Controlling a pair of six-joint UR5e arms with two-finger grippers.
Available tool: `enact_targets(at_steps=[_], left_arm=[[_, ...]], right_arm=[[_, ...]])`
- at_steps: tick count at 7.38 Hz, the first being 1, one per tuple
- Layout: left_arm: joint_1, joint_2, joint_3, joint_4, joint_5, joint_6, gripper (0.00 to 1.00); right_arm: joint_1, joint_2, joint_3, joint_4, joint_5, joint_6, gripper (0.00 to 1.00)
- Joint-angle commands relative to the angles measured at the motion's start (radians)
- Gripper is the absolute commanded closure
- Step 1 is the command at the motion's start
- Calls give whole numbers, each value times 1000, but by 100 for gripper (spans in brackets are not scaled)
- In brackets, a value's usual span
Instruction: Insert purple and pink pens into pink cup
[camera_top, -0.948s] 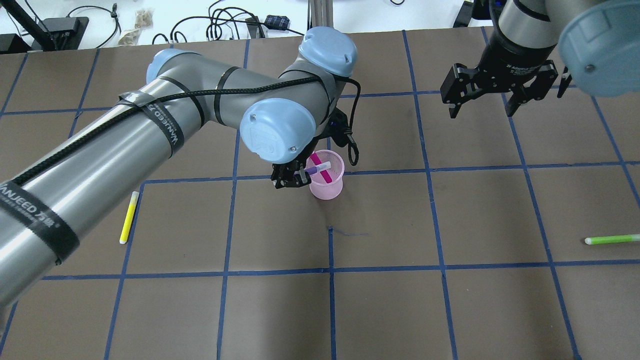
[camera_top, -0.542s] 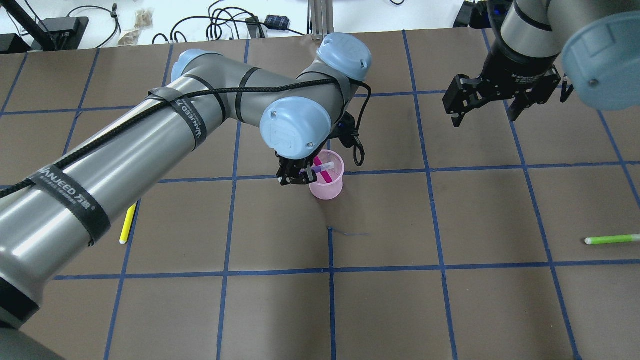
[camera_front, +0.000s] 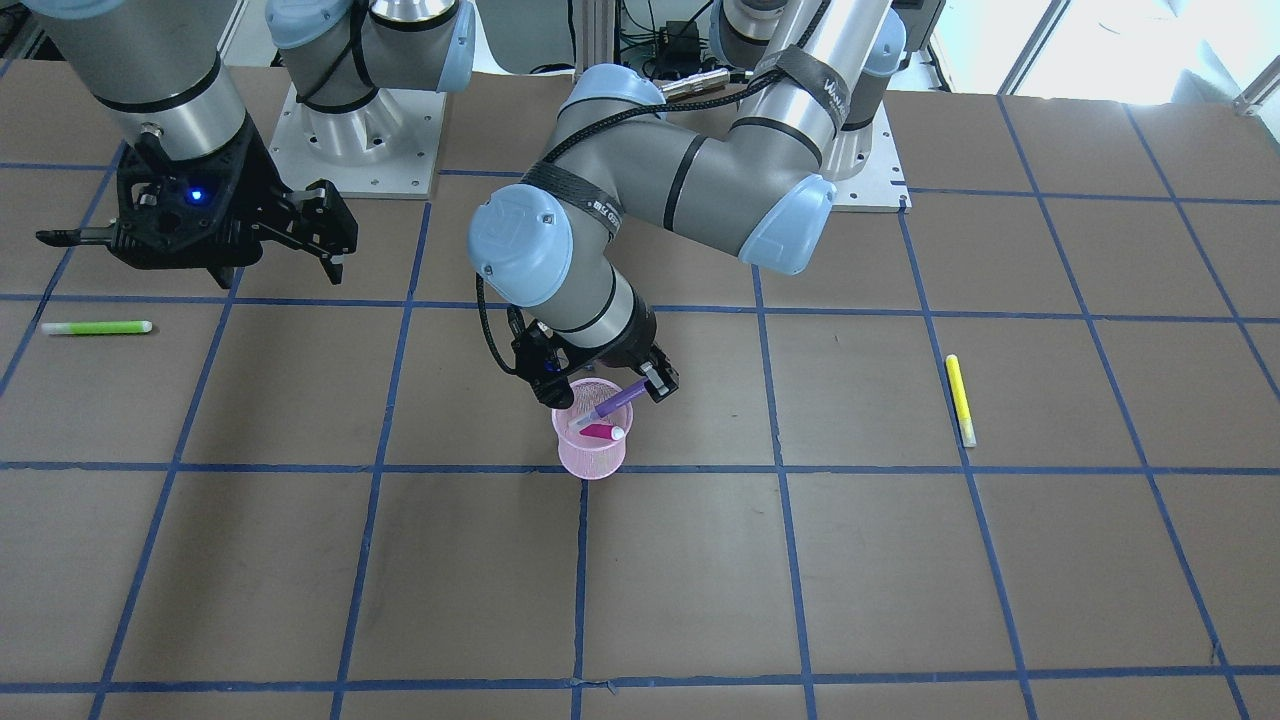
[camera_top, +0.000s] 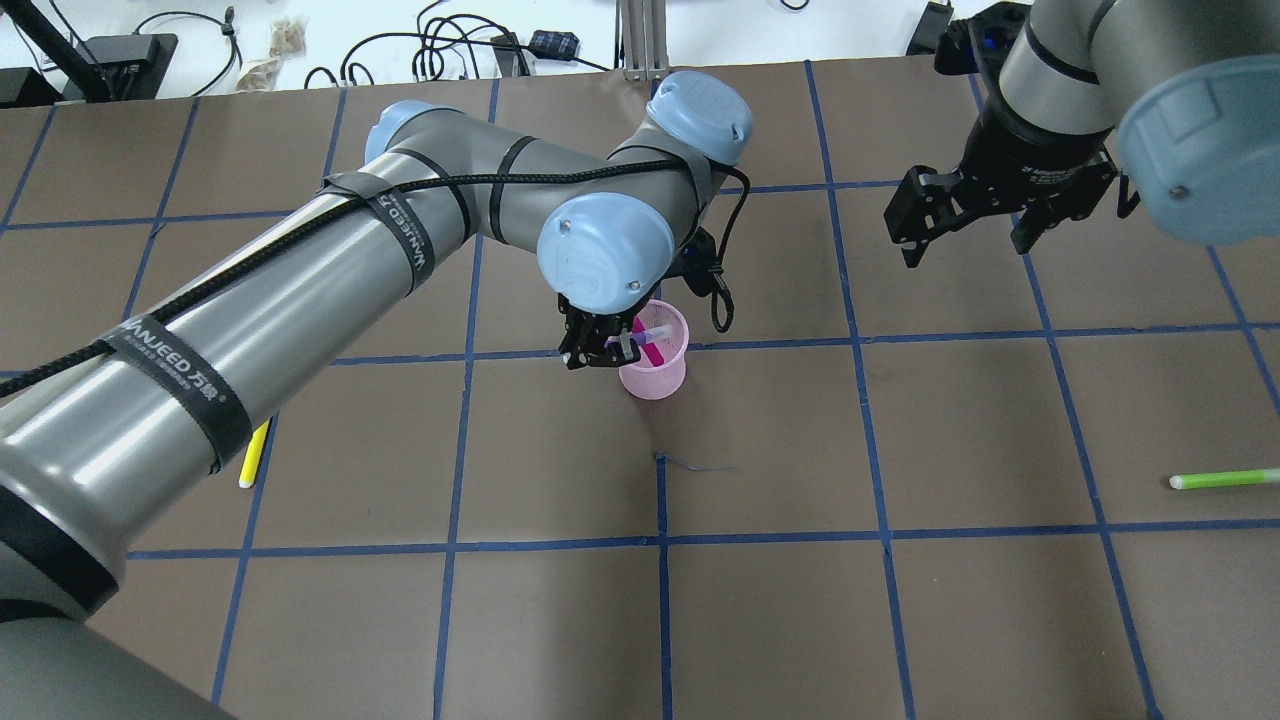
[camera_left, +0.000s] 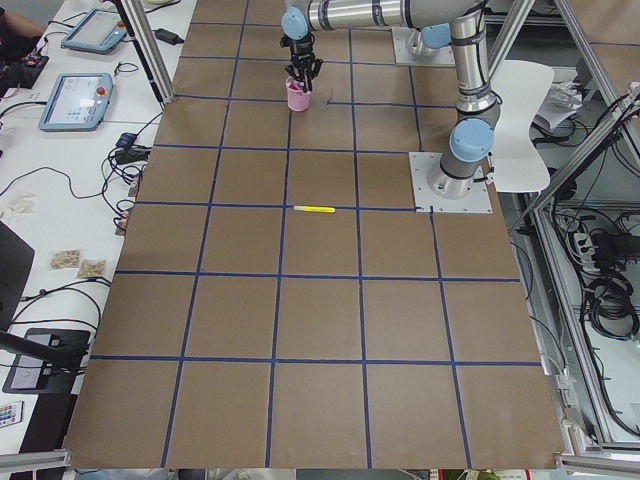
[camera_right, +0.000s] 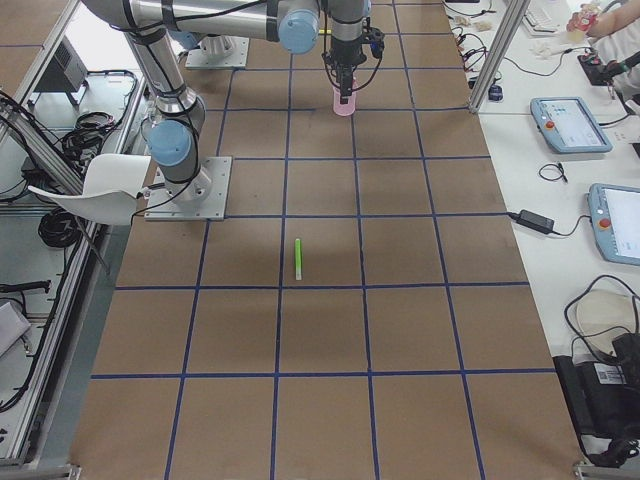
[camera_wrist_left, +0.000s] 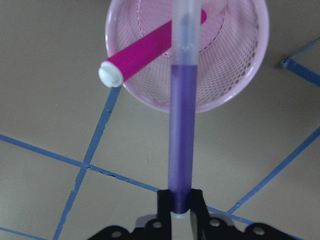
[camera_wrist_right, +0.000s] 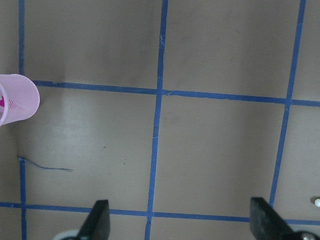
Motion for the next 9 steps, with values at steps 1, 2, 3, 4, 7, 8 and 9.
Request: enact_targets(at_steps=[1, 2, 3, 4, 7, 8, 9], left_arm=[[-1, -8, 2, 3, 2, -4, 93], [-1, -9, 4, 1, 0, -3, 47], [-1, -8, 5, 1, -6, -1, 27], [-1, -9, 18, 1, -12, -1, 15], [2, 49, 35, -6, -10, -7, 1], [17, 98, 30, 0, -15, -42, 2], [65, 154, 30, 1, -29, -111, 5]], right_arm=[[0, -2, 1, -2, 2, -1, 0], [0, 0, 1, -2, -2, -1, 0], [0, -3, 1, -2, -5, 1, 0], [0, -4, 1, -2, -5, 1, 0], [0, -4, 1, -2, -7, -1, 0], [0, -4, 1, -2, -7, 1, 0], [0, -4, 1, -2, -7, 1, 0]])
